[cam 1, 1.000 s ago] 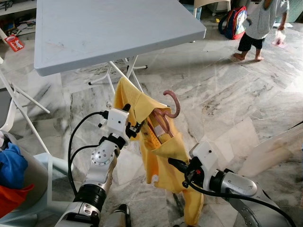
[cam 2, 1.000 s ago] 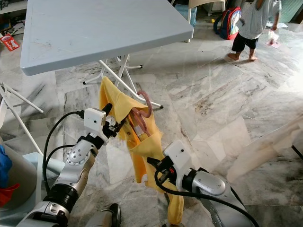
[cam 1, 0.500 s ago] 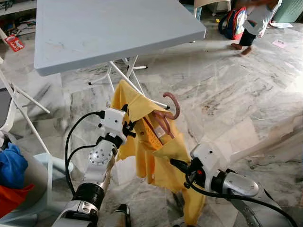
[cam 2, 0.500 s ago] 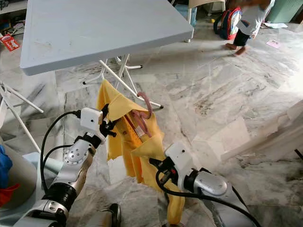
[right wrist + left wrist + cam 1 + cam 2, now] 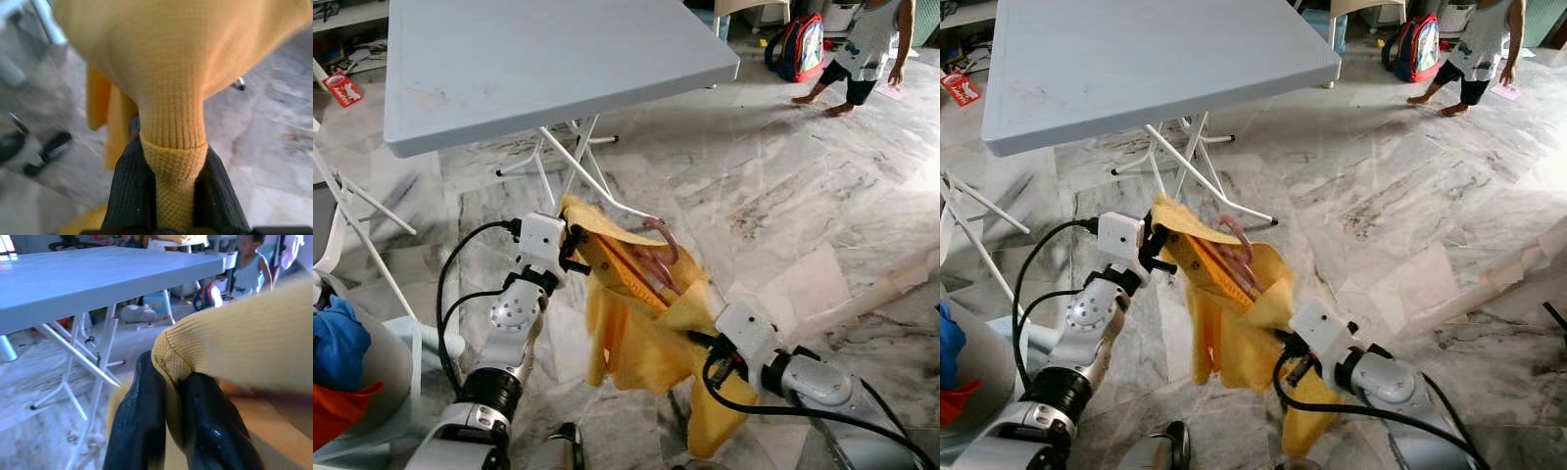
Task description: Hang hanger
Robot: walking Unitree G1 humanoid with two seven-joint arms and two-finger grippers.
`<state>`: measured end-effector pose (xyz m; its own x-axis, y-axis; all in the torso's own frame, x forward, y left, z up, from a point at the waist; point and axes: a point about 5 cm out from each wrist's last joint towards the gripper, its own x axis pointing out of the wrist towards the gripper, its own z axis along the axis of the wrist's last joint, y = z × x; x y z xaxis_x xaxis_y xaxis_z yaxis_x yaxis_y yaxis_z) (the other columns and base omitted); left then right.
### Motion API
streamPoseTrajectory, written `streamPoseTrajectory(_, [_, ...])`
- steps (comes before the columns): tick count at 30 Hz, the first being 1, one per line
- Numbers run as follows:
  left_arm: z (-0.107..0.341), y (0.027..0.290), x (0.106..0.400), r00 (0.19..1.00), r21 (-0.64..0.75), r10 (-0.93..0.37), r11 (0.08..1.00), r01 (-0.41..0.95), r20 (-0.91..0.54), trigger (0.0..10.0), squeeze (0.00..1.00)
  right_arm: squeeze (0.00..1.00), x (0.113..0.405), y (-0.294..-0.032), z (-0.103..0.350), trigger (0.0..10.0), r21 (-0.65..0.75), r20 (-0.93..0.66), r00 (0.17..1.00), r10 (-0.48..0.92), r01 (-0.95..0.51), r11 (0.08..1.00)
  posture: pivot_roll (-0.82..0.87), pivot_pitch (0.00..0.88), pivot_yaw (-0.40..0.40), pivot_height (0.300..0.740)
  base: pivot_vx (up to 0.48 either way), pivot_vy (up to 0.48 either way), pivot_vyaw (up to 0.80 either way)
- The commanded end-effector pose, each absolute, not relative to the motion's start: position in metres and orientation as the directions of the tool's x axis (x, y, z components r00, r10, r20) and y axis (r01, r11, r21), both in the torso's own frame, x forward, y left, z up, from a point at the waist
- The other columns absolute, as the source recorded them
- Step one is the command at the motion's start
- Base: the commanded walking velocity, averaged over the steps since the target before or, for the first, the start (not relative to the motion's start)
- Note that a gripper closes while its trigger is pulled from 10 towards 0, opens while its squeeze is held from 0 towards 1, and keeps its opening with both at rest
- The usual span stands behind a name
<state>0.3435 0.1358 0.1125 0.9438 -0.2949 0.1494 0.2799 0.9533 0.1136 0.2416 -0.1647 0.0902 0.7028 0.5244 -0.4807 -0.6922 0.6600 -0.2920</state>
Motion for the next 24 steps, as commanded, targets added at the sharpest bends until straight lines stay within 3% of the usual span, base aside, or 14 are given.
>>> streamPoseTrajectory(1, [0.117,0.147,0.347,0.955,0.121,-0.247,0.966,0.229,0.162,0.0,0.00,0.00,0.241,-0.173,0.087,10.0,-0.321,-0.503,0.709,0.495,-0.684,0.655,-0.16,0.202,0.017,0.740,0.000,0.000,0.00])
streamPoseTrajectory(3, [0.119,0.156,0.349,0.964,0.139,-0.218,0.971,0.197,0.154,0.0,0.00,0.00,0.242,-0.197,0.086,10.0,-0.397,-0.544,0.723,0.425,-0.668,0.629,-0.16,0.204,0.018,0.740,0.000,0.000,0.00])
streamPoseTrajectory(8, [0.119,0.158,0.350,0.966,0.144,-0.208,0.972,0.187,0.150,0.0,0.00,0.00,0.243,-0.208,0.086,10.0,-0.425,-0.557,0.731,0.394,-0.659,0.621,-0.16,0.205,0.019,0.740,0.000,0.000,0.00])
streamPoseTrajectory(11, [0.119,0.162,0.351,0.970,0.148,-0.198,0.973,0.177,0.142,0.0,0.00,0.00,0.248,-0.238,0.092,10.0,-0.503,-0.556,0.779,0.290,-0.593,0.629,-0.16,0.208,0.021,0.740,0.000,0.000,0.00])
streamPoseTrajectory(20, [0.107,0.161,0.349,0.976,0.168,-0.201,0.968,0.184,0.088,0.0,0.00,0.00,0.260,-0.247,0.105,10.0,-0.558,-0.469,0.851,0.235,-0.492,0.668,-0.17,0.216,0.026,0.740,0.000,0.000,0.00])
streamPoseTrajectory(24, [0.107,0.161,0.349,0.976,0.175,-0.201,0.967,0.184,0.086,0.0,0.00,0.00,0.265,-0.260,0.107,10.0,-0.616,-0.443,0.884,0.148,-0.421,0.666,-0.17,0.216,0.025,0.740,0.000,0.000,0.00])
